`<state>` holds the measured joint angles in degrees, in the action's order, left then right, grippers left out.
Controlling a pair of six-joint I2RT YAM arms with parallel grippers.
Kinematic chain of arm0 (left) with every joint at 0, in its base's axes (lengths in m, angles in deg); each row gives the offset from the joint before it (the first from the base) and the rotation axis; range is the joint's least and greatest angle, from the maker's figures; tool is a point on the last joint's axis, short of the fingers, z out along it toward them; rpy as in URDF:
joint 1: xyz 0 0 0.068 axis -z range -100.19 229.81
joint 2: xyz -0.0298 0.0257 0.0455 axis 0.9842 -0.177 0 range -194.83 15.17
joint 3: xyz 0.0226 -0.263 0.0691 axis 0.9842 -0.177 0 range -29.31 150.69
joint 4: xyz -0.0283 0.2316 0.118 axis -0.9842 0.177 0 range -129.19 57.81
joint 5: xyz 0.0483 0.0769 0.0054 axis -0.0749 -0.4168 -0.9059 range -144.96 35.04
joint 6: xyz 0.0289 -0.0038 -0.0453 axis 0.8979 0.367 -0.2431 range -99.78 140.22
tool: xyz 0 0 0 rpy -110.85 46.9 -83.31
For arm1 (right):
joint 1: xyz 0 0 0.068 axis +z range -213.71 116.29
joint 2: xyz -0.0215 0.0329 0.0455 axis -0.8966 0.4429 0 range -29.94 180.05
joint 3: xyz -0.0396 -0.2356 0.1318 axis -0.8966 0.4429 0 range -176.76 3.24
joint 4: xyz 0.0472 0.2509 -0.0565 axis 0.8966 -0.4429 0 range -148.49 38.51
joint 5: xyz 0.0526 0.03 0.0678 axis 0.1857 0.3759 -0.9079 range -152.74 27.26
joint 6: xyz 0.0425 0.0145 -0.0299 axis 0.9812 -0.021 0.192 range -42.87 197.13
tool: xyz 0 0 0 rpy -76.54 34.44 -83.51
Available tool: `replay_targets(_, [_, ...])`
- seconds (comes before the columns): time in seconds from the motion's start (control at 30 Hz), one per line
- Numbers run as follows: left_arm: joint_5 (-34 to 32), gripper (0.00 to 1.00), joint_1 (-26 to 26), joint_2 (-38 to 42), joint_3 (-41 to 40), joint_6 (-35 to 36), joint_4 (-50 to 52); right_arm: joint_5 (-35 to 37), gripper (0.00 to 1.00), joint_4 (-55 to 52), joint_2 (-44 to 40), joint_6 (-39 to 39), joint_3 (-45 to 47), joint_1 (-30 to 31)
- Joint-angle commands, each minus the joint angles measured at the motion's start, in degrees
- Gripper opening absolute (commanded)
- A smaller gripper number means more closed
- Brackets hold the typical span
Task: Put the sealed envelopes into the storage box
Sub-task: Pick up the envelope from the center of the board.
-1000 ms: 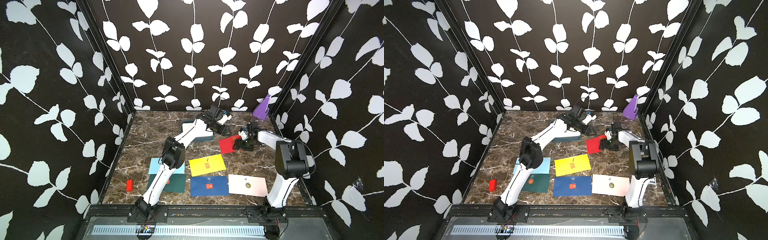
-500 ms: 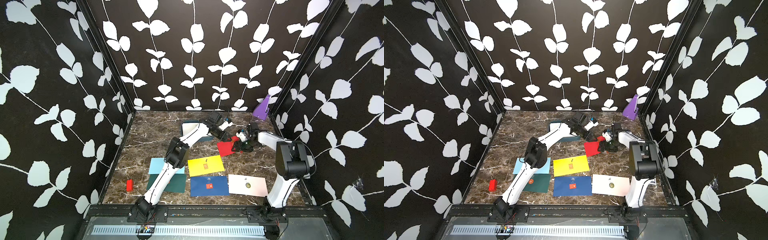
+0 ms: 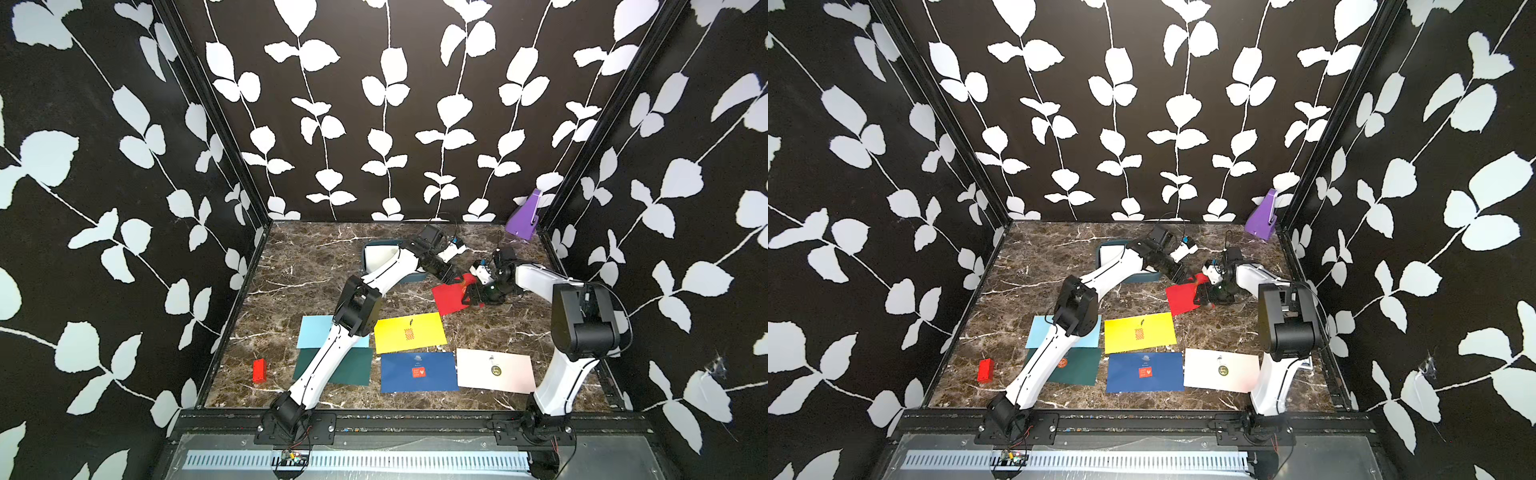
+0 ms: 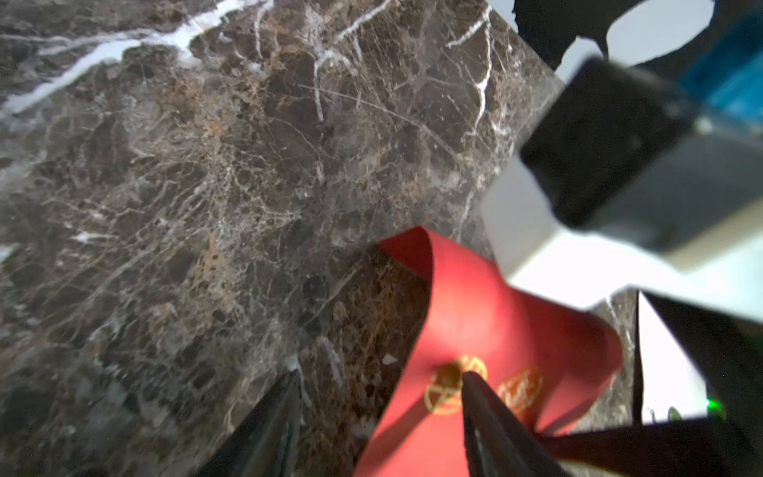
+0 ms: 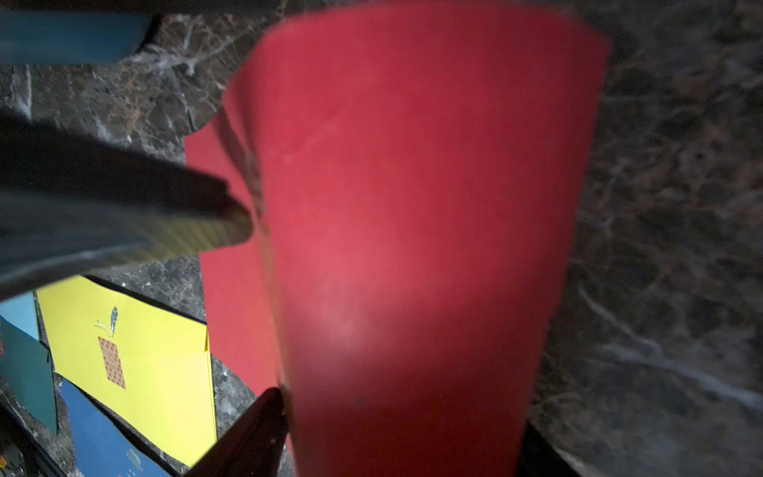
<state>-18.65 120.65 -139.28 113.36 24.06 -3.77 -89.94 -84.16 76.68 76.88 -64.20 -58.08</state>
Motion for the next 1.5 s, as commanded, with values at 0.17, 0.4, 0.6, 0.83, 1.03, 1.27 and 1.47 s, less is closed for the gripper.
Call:
replay_targets(0.17, [8.2, 0.64, 0.2, -1.2, 1.1, 2.1, 0.4, -2.6, 0.73, -4.2, -0.3, -2.3, 2.6, 1.1])
replay_targets(0.4, [11.4, 0.57, 0.2, 0.1, -0.2, 5.2, 5.2, 0.0, 0.73, -3.0, -0.1, -1.7, 2.0, 1.1])
replay_targets(0.6, [11.4, 0.30, 0.2, 1.5, -1.3, 7.4, 6.7, 1.9, 0.73, -2.1, -0.3, -0.7, 1.5, 1.0])
replay_targets(0.83, [12.2, 0.12, 0.1, 2.6, -1.3, 7.4, 6.8, 3.3, 0.74, -1.4, -0.7, 0.2, 1.0, 0.5])
replay_targets(1.03, [11.4, 0.04, 0.1, 2.8, -1.3, 6.8, 6.9, 4.2, 0.83, -1.2, -2.0, 0.5, 1.9, -0.4])
replay_targets(1.27, [8.8, 0.00, -0.2, 6.1, -1.7, 4.7, 5.6, 5.6, 0.98, 0.9, -7.3, 2.8, 4.7, -2.6])
replay_targets(1.47, [10.9, 0.00, -0.3, 10.7, -6.7, -2.7, -2.9, 4.2, 0.99, 2.4, -12.8, 5.1, 6.0, -4.4])
